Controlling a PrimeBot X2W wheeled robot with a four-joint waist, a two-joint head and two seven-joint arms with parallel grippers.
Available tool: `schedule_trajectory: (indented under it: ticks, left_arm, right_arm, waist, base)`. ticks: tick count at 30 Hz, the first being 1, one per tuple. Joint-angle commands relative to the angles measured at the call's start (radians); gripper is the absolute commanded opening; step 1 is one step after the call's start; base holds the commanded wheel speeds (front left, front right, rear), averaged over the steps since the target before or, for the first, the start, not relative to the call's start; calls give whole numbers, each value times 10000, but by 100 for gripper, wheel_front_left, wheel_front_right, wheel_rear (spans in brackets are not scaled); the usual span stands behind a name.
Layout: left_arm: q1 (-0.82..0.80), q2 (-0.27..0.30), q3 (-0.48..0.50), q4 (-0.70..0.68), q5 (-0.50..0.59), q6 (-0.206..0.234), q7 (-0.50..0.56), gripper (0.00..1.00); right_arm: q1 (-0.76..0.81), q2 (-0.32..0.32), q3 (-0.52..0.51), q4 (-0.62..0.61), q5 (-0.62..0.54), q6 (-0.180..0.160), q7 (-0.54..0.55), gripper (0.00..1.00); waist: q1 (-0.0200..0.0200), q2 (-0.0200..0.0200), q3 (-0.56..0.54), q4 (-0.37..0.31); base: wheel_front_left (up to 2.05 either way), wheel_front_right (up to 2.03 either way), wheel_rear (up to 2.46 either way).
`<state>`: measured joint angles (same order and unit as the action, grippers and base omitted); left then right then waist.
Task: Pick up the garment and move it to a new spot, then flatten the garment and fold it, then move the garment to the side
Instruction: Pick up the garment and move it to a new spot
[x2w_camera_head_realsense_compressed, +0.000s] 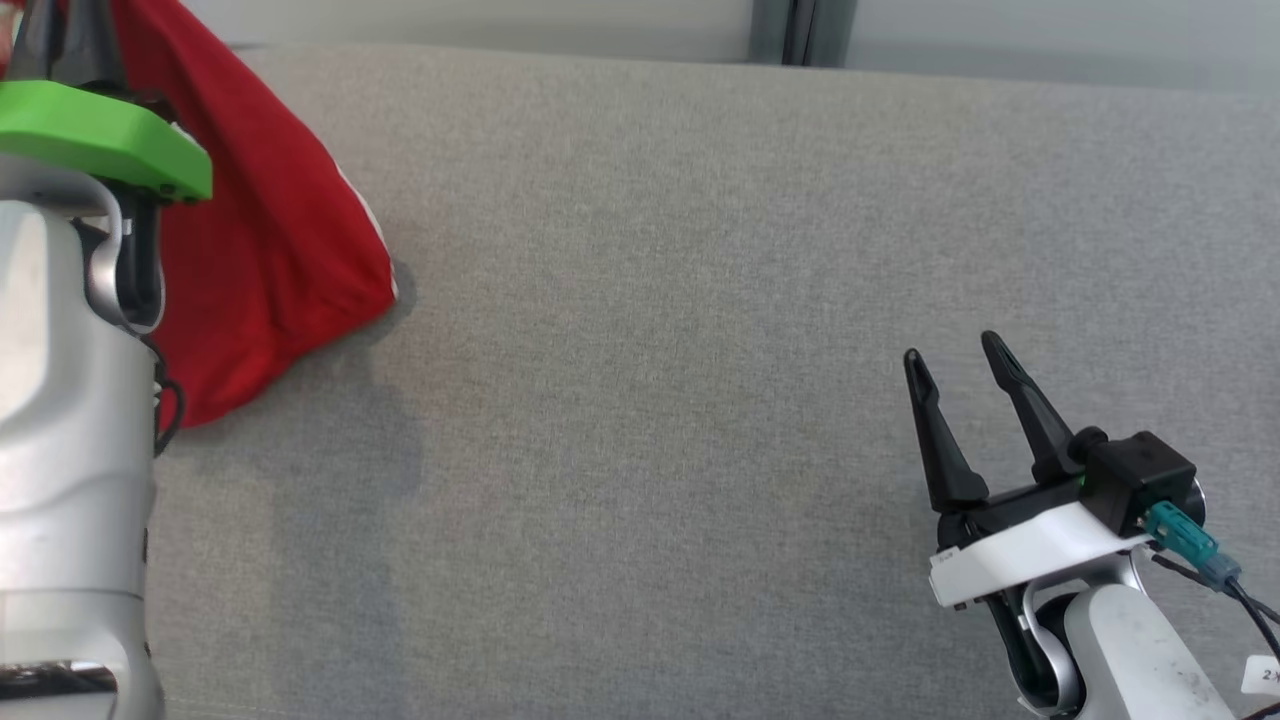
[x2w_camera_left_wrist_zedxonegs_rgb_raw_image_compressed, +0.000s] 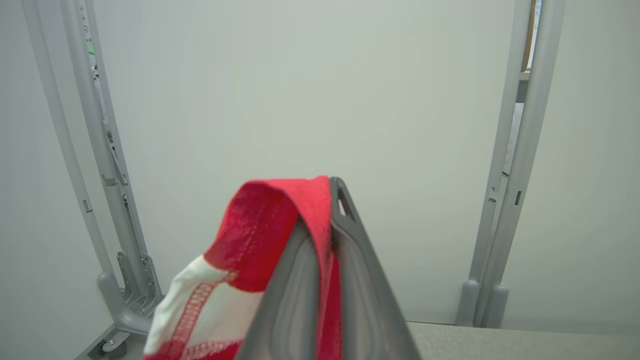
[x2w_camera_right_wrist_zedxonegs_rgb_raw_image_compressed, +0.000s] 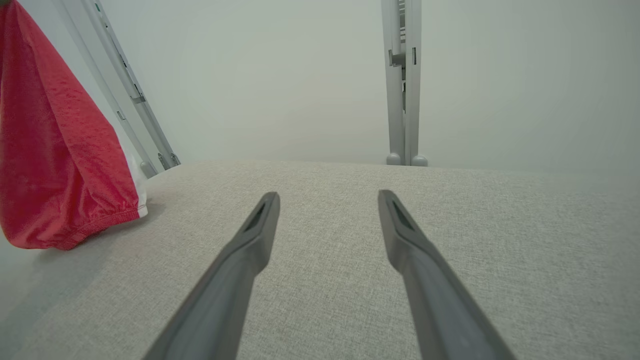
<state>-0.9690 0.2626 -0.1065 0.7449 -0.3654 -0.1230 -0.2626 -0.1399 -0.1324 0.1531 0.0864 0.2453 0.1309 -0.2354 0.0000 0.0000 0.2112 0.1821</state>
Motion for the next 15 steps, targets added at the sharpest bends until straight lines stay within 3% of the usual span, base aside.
schedule_trajectory:
  ticks: [1, 8, 15]
  left_arm:
    - [425, -100, -20, -412, 149, 66, -19, 0]
    - [1159, -632, -661, -2349, 877, 355, -11, 0]
    - [1646, -1449, -1607, -3035, 1329, 780, 235, 0]
  right_arm:
    - [165, 65, -59, 5, 75, -6, -90, 100]
    - [316, 250, -115, -15, 85, -6, -159, 100]
    - [392, 412, -44, 65, 134, -6, -211, 100]
  waist:
    - [0, 0, -619, -112]
    - [0, 0, -1023, -729]
    - [0, 0, -1168, -1776]
  base:
    - [0, 0, 0]
    - [0, 0, 0]
    - [0, 0, 0]
